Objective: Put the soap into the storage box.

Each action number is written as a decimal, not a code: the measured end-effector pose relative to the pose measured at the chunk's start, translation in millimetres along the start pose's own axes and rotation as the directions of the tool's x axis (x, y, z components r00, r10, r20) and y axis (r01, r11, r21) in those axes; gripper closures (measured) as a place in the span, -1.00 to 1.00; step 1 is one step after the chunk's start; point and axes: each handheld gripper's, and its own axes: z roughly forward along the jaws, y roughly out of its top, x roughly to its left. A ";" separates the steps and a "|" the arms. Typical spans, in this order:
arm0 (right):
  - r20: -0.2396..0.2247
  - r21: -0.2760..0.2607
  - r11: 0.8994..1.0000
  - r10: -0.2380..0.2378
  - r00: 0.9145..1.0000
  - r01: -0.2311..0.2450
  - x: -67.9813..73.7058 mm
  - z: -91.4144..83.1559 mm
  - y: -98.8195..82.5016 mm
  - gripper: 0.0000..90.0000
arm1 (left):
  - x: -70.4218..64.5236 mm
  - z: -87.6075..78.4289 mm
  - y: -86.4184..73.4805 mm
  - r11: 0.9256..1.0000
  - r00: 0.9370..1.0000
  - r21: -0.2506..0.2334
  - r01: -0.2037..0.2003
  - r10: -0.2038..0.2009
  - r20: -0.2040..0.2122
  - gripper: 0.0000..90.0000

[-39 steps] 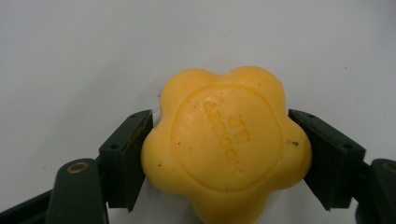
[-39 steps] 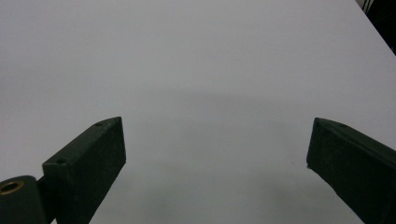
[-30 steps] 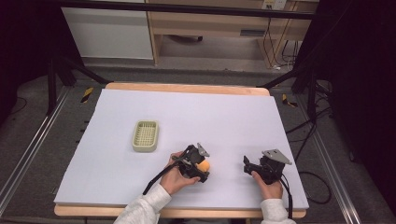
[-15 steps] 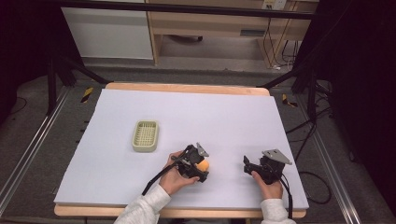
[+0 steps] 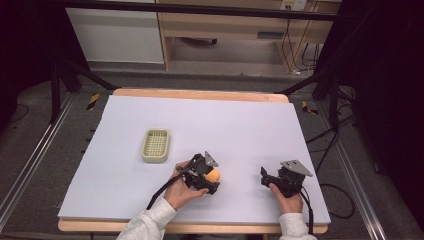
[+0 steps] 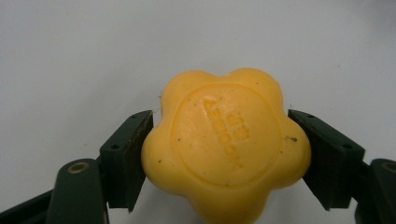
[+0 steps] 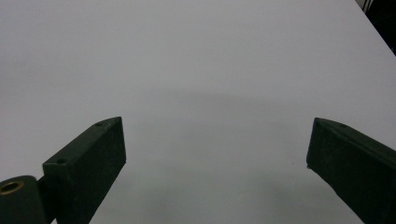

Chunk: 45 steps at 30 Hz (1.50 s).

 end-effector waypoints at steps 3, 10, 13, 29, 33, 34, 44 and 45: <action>0.000 0.000 1.000 0.000 1.000 0.000 0.0 0.0 0.0 -0.89 | 3.0 -4.7 -1.1 1.000 1.000 -0.002 0.000 0.000 -0.005 -0.45; 0.001 0.000 1.000 0.000 1.000 0.000 0.1 0.0 0.0 -0.89 | 8.6 -15.8 -4.1 1.000 1.000 -0.022 0.010 -0.010 -0.014 -0.45; 0.002 -0.001 1.000 -0.004 1.000 0.004 -0.1 0.1 -0.1 -0.89 | 10.4 -18.2 -4.5 1.000 1.000 -0.026 0.013 -0.014 -0.018 -0.45; -0.001 0.005 1.000 0.004 1.000 -0.004 -0.2 0.3 0.2 -0.89 | 29.5 -42.5 -18.0 0.997 0.997 -0.053 0.053 -0.055 -0.046 -0.45; -0.002 0.005 1.000 0.003 1.000 -0.003 -0.1 0.3 0.2 -0.89 | 36.0 -48.3 -23.6 0.996 0.996 -0.061 0.064 -0.068 -0.060 -0.45; -0.004 0.007 1.000 0.005 1.000 -0.004 -0.1 0.3 0.2 -0.89 | 37.8 -49.3 -25.1 0.996 0.995 -0.063 0.068 -0.072 -0.062 -0.45; -0.002 0.005 1.000 0.004 1.000 -0.004 0.0 0.1 0.2 -0.88 | 52.8 -62.8 -30.4 0.991 0.990 -0.085 0.104 -0.111 -0.082 -0.45; 0.000 0.003 1.000 0.004 1.000 -0.004 0.1 0.0 0.2 -0.89 | 53.8 -63.3 -30.6 0.991 0.990 -0.085 0.106 -0.113 -0.084 -0.45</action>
